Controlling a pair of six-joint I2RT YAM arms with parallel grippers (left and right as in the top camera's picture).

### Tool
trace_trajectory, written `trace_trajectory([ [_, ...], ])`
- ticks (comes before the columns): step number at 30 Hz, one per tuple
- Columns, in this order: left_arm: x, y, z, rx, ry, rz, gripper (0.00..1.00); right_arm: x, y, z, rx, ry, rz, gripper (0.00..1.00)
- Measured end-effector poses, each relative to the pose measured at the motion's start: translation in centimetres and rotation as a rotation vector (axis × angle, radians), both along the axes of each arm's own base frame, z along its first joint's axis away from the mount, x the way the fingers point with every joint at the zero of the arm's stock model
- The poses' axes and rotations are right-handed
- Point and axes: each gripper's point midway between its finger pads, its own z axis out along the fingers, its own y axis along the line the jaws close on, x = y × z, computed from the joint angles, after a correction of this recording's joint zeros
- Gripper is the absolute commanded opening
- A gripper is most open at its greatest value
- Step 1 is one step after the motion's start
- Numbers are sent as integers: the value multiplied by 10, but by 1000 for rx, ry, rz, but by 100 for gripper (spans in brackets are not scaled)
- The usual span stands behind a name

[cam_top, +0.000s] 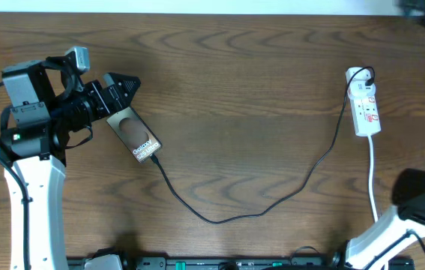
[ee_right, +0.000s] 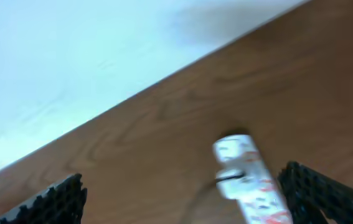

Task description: Plug charger to phone and switch on socket

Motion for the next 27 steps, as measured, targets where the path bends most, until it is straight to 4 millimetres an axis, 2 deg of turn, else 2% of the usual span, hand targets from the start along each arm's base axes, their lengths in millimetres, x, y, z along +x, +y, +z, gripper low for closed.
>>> trace_trajectory([
  [2,0,0,0,2,0,2,89,-10,-36,-15,48,17,-22,99],
  [4,0,0,0,2,0,2,89,-19,-62,-37,109,46,-19,99],
  [6,0,0,0,2,0,2,89,-26,-76,-65,179,80,20,99],
  [8,0,0,0,2,0,2,89,-30,-79,-99,254,124,77,99],
  [13,0,0,0,3,0,2,89,-29,-62,-171,380,229,220,99],
  [16,0,0,0,2,1,3,89,-24,-47,-202,404,272,289,99],
  [21,-1,0,-1,1,7,3,89,-22,-26,-234,378,367,354,99],
  [27,-1,0,-1,0,8,2,89,-19,-5,-253,273,470,409,99],
])
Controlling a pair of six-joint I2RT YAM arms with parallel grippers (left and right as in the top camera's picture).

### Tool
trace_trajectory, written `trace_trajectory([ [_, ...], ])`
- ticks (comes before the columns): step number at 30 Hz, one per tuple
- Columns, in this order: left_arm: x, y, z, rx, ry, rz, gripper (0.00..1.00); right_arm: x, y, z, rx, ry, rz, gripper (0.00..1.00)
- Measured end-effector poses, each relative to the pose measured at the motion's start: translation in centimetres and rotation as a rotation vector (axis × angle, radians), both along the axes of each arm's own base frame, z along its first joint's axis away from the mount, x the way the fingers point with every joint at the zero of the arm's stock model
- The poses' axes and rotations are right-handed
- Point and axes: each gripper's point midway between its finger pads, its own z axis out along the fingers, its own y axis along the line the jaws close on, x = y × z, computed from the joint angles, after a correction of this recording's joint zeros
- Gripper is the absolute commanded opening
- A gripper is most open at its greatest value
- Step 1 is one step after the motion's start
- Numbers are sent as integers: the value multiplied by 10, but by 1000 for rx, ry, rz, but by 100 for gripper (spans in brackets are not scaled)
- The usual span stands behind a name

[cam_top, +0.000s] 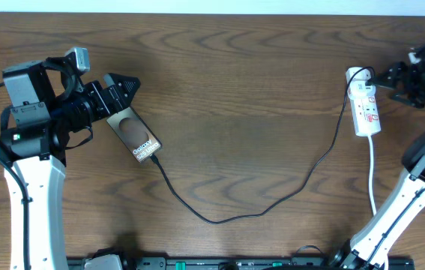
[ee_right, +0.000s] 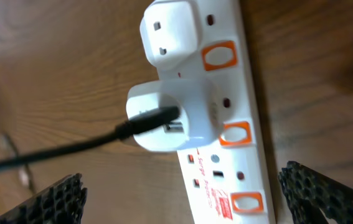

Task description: Plug charger to phone and switch on socket

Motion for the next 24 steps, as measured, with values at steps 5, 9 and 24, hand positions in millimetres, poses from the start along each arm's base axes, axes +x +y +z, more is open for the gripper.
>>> trace_trajectory([
  [5,0,0,0,0,0,0,89,9,14,-7,-59,7,46,99],
  [9,0,0,0,0,0,0,89,10,18,-9,-80,23,53,99],
  [24,0,0,0,0,0,0,89,4,25,-27,-60,85,21,99],
])
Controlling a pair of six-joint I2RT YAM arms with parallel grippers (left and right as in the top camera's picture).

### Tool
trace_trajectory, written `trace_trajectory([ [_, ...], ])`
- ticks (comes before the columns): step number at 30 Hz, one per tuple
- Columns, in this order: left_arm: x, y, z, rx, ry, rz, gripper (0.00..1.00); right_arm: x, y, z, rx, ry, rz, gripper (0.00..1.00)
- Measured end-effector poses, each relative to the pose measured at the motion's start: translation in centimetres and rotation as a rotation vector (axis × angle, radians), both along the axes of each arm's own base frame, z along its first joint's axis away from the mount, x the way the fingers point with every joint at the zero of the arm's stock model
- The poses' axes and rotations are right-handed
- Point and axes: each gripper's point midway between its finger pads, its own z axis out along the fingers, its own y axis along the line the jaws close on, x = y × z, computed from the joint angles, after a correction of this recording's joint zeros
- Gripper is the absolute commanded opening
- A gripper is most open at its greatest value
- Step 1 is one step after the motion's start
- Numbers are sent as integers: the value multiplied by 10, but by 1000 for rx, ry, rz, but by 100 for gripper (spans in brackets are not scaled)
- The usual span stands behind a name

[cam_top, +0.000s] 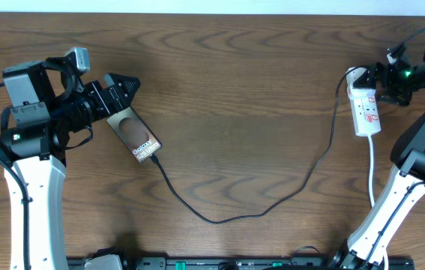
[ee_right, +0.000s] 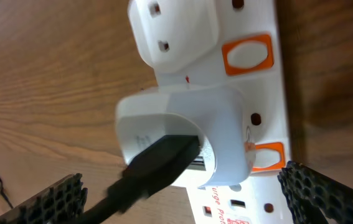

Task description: Plug charger to phone and switch on socket

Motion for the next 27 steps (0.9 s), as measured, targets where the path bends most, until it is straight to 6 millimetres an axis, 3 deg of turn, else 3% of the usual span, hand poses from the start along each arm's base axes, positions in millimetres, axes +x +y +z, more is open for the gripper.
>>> trace_trajectory([
  [6,0,0,0,0,0,1,89,0,0,-12,11,-3,-6,99],
  [27,0,1,0,2,0,2,89,0,0,-11,16,-26,6,99],
])
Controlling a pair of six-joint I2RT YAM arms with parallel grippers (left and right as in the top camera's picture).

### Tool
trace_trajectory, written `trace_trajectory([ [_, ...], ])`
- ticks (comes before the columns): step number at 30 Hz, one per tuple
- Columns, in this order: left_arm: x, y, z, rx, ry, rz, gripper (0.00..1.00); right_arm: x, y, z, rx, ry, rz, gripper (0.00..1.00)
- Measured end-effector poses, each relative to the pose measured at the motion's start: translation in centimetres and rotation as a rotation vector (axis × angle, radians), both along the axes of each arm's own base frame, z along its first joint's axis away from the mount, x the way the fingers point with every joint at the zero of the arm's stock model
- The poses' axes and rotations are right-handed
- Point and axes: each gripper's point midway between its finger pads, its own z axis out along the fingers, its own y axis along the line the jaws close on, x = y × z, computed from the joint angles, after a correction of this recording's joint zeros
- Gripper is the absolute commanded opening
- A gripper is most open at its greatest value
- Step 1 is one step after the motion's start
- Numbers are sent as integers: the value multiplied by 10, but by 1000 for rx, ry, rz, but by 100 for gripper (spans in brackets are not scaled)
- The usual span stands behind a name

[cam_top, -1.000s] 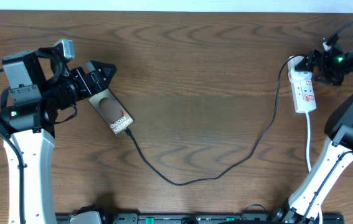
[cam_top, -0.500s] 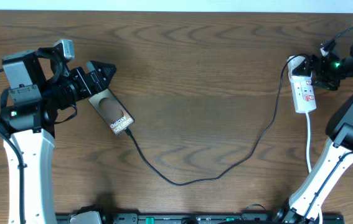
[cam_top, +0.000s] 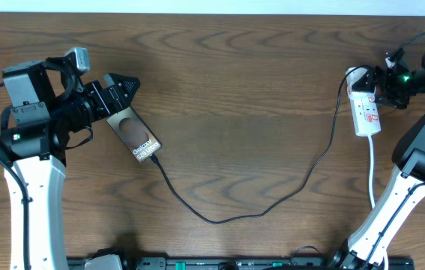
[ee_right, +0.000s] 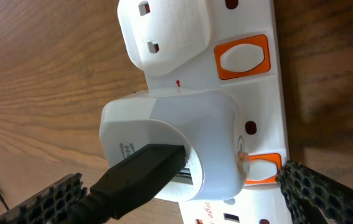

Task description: Plug charger to phone and switch on socket

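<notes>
The phone [cam_top: 139, 138] lies at an angle on the left of the table, with the black cable [cam_top: 257, 214] plugged into its lower end. My left gripper [cam_top: 120, 96] is shut on the phone's upper end. The cable runs to a white charger [ee_right: 182, 140] plugged into the white power strip [cam_top: 365, 109]. My right gripper [cam_top: 387, 81] is open, straddling the charger from close above. Its right finger [ee_right: 325, 193] sits at the edge of the orange switch [ee_right: 264, 169] beside the charger. Another orange switch [ee_right: 243, 57] sits beside a second white plug [ee_right: 164, 34].
The strip's own white lead [cam_top: 372, 176] runs down toward the table's near edge past my right arm. The black cable loops across the middle of the wooden table [cam_top: 234, 90]. A pale wall edge runs along the far side.
My right gripper has come a little closer to the power strip, and its right finger now meets the edge of the orange switch by the charger. The left gripper and phone have not moved.
The right arm was first low at the table's right edge, its camera seeing the strip from afar. Then the open gripper was beside the strip, then over the charger, and now closer. The left gripper has held the plugged-in phone still throughout.
</notes>
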Motion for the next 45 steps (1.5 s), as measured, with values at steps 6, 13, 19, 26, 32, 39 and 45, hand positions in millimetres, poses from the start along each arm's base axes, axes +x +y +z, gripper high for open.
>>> trace_trajectory([
  [6,0,0,0,0,0,0,89,-1,1,4,4,12,2,99],
  [13,0,0,0,0,0,0,89,1,6,8,15,13,7,99],
  [19,0,0,0,0,0,0,89,2,7,8,18,11,8,99],
  [26,0,0,0,0,0,0,89,3,7,9,20,6,8,99],
  [32,0,0,0,0,0,0,89,3,8,9,25,1,9,99],
  [39,0,0,0,0,1,0,89,5,10,11,40,-5,4,99],
  [45,-1,0,-1,-1,6,0,89,6,11,12,49,0,-12,99],
])
